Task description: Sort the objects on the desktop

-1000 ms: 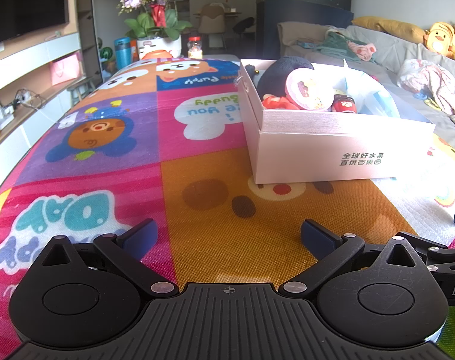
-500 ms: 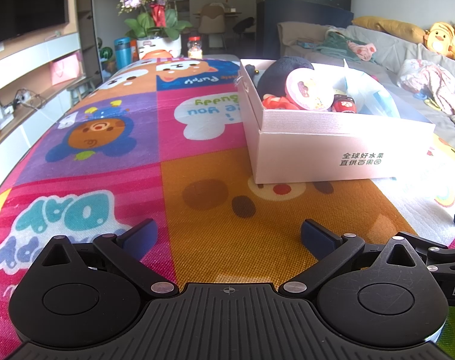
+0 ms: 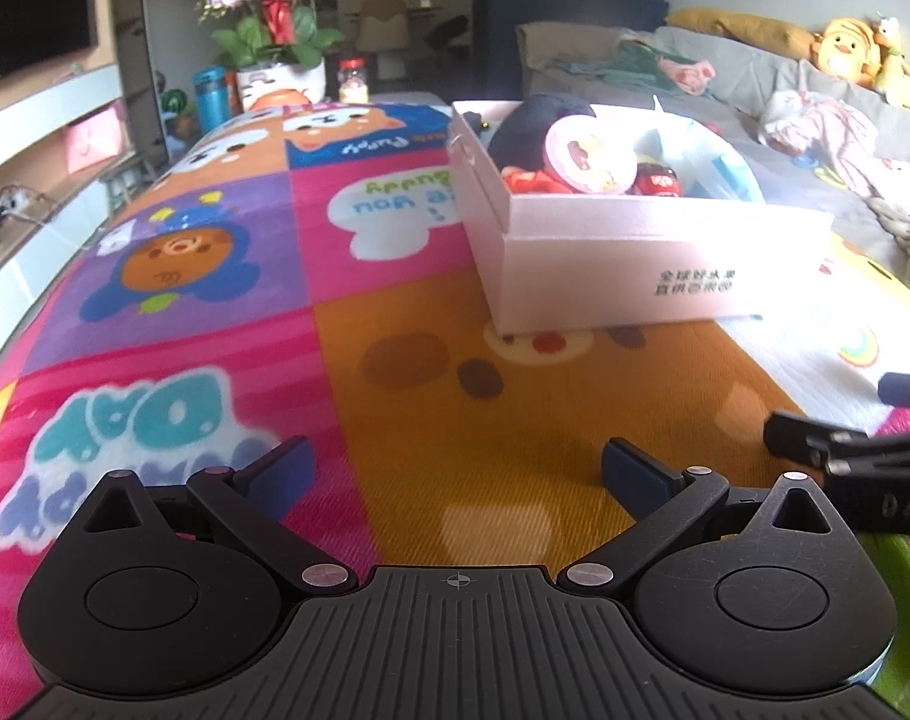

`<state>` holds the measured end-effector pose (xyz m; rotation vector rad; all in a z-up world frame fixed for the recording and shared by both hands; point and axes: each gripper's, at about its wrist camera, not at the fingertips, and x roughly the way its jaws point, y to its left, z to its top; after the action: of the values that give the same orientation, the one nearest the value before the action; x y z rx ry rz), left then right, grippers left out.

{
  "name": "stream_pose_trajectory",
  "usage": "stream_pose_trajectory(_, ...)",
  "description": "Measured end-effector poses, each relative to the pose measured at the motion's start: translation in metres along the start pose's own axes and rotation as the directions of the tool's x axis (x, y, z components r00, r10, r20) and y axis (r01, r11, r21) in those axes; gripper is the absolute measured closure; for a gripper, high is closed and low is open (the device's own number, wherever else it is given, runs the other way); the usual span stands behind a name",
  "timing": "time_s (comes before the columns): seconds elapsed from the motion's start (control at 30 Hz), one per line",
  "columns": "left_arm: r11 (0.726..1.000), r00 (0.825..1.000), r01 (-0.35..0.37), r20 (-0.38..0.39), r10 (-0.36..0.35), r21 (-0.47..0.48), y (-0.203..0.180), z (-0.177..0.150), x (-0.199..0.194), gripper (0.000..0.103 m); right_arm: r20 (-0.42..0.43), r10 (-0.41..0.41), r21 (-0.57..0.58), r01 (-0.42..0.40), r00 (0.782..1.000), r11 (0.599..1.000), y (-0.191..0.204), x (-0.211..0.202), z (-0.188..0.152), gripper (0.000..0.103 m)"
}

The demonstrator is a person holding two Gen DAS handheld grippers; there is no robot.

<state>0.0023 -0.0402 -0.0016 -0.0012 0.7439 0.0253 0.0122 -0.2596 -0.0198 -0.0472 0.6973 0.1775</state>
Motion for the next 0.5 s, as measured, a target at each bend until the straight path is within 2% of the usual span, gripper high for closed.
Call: stream_pose_trajectory(0.5,1.0,1.0,-0.002,0.024,0.003,-0.013,0.001,-0.0062,-0.0054,0.0,0.0,0.0,0.0,0.0,1.0,1.0,0.0001,-0.0004,0.0,0.0)
